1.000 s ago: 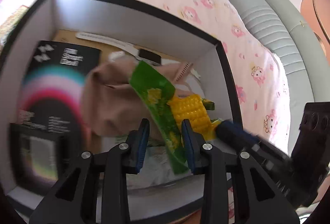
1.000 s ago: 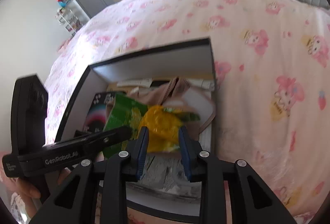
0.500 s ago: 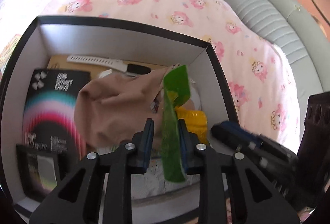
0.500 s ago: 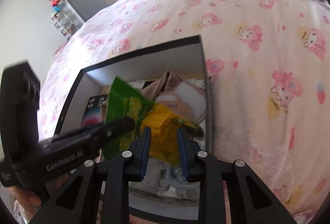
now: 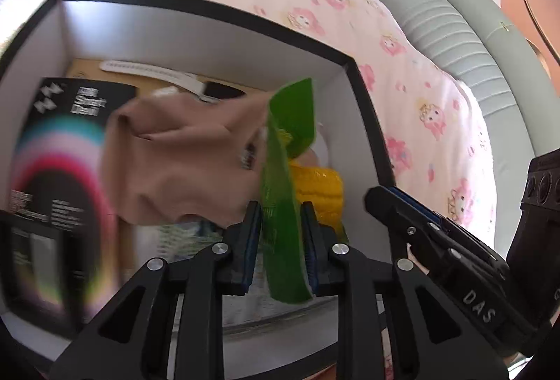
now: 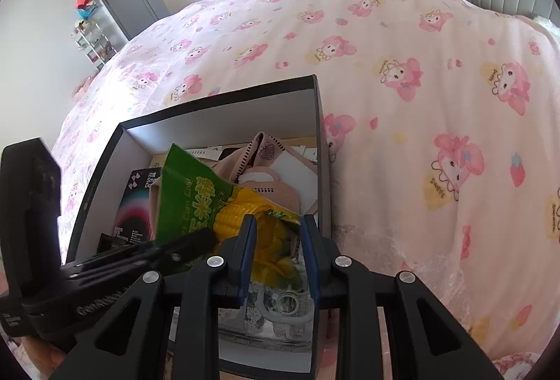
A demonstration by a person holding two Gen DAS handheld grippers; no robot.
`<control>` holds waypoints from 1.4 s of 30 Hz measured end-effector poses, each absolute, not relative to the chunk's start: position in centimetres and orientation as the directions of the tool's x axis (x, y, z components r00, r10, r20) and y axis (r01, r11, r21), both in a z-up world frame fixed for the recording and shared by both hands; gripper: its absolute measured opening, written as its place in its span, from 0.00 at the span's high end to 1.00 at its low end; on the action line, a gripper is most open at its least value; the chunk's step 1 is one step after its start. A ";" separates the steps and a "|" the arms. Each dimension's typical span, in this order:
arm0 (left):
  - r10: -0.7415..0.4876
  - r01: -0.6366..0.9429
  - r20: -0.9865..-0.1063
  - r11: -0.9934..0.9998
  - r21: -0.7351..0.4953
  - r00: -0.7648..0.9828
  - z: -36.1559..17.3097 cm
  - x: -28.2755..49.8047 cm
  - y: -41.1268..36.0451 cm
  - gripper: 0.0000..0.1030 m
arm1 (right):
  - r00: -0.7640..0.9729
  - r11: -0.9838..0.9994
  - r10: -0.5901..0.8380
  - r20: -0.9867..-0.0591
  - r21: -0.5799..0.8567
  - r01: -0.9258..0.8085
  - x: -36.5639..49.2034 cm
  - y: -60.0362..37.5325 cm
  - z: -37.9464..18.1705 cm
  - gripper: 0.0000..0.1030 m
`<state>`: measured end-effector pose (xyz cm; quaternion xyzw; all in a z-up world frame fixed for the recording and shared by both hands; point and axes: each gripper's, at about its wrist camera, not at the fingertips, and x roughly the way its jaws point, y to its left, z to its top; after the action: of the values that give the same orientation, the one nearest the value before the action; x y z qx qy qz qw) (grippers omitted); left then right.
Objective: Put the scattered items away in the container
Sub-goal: 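Lower the snack bag into the black box with both tools, then open both tools to release the bag and raise them from the box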
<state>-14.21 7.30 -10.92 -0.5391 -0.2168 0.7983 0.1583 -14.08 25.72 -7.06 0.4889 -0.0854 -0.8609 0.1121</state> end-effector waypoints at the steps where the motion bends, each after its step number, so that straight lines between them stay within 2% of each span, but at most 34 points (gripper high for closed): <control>1: 0.496 -0.028 -0.788 -0.852 -0.524 -0.365 -10.9 -14.1 7.5 0.79 | -0.497 -0.959 -0.281 -0.821 0.262 0.108 -14.0 25.7 -7.1 0.77; 7: 0.541 -0.052 -0.715 -0.812 -0.582 -0.443 -8.1 -12.8 5.4 0.79 | -0.535 -0.949 -0.298 -0.790 0.306 0.077 -14.0 26.9 -6.2 0.77; 11: 0.517 -0.070 -0.680 -0.819 -0.569 -0.520 -5.7 -12.7 4.3 0.79 | -0.560 -0.963 -0.258 -0.787 0.259 0.079 -14.1 26.6 -5.8 0.77; 16: 0.562 -0.154 -0.628 -0.798 -0.582 -0.538 -4.6 -13.1 4.4 0.79 | -0.549 -0.955 -0.291 -0.784 0.269 0.124 -13.9 25.7 -6.0 0.77; 19: 0.564 -0.157 -0.645 -0.802 -0.576 -0.515 -5.4 -13.6 5.0 0.79 | -0.549 -0.952 -0.307 -0.778 0.264 0.157 -13.7 25.1 -5.9 0.77; 24: 0.508 -0.074 -0.723 -0.838 -0.541 -0.467 -7.3 -14.0 5.2 0.79 | -0.479 -0.933 -0.360 -0.801 0.309 0.185 -13.9 24.2 -7.3 0.77; 35: 0.533 -0.062 -0.706 -0.816 -0.575 -0.467 -8.6 -13.8 5.0 0.79 | -0.440 -0.948 -0.316 -0.840 0.258 0.188 -14.0 23.1 -8.8 0.77; 39: 0.483 -0.081 -0.723 -0.853 -0.515 -0.493 -7.5 -13.1 5.5 0.79 | -0.447 -0.950 -0.308 -0.840 0.250 0.185 -14.1 23.2 -8.6 0.77; 42: 0.433 -0.089 -0.735 -0.885 -0.457 -0.522 -6.3 -12.3 5.8 0.74 | -0.460 -0.956 -0.293 -0.838 0.243 0.167 -14.0 23.3 -7.8 0.77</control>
<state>-12.33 5.80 -6.34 -0.4642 -0.1849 0.8526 0.1531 -14.02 23.33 -7.80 0.5017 -0.0631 -0.8521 0.1351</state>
